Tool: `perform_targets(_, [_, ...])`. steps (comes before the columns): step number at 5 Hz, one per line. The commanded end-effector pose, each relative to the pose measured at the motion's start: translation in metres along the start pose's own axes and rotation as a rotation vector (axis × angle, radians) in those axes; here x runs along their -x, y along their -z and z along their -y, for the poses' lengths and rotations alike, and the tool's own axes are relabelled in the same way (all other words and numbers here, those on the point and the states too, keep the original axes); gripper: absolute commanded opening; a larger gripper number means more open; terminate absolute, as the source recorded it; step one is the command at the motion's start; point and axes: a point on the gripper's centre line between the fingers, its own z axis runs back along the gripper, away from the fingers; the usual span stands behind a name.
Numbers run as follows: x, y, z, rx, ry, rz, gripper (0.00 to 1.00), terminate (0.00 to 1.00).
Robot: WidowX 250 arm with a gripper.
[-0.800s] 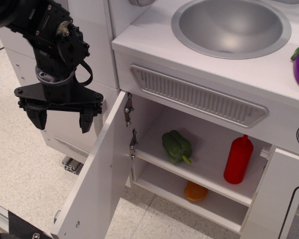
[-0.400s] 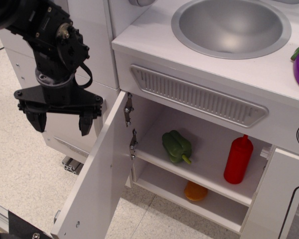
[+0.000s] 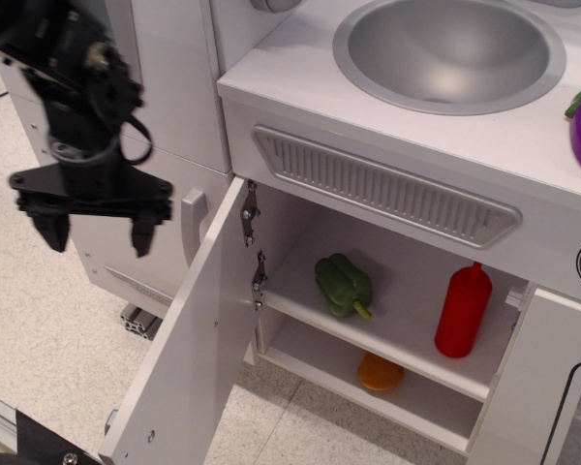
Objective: Close cabinet
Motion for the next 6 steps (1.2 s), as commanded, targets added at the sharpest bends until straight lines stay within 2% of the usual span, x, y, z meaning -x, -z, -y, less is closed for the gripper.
perform_targets(1, [0.012, 0.032, 0.013, -0.01, 0.038, 0.034, 1.0, 0.0])
perform_targets(2, [0.029, 0.039, 0.027, 0.0, 0.074, 0.034, 1.0, 0.0])
perform_targets(3, [0.045, 0.036, 0.043, 0.036, 0.09, 0.031, 1.0, 0.0])
perform_targets(4, [0.054, 0.023, 0.063, 0.083, 0.083, 0.0, 1.0, 0.0])
perform_targets(6, [0.056, -0.003, 0.12, 0.198, 0.046, -0.033, 1.0, 0.0])
